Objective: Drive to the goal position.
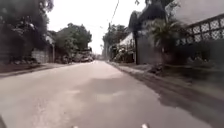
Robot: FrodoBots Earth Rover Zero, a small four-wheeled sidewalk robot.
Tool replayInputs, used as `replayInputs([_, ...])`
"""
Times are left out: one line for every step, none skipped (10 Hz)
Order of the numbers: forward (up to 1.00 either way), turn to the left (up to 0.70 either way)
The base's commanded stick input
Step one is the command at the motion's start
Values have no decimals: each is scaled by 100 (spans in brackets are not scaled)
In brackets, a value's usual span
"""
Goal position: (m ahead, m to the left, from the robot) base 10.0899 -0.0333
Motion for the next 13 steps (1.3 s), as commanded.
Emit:
replayInputs([70,0])
replayInputs([70,0])
replayInputs([70,0])
replayInputs([70,0])
replayInputs([70,0])
replayInputs([70,0])
replayInputs([70,0])
replayInputs([70,0])
replayInputs([70,0])
replayInputs([70,0])
replayInputs([70,0])
replayInputs([70,0])
replayInputs([70,0])
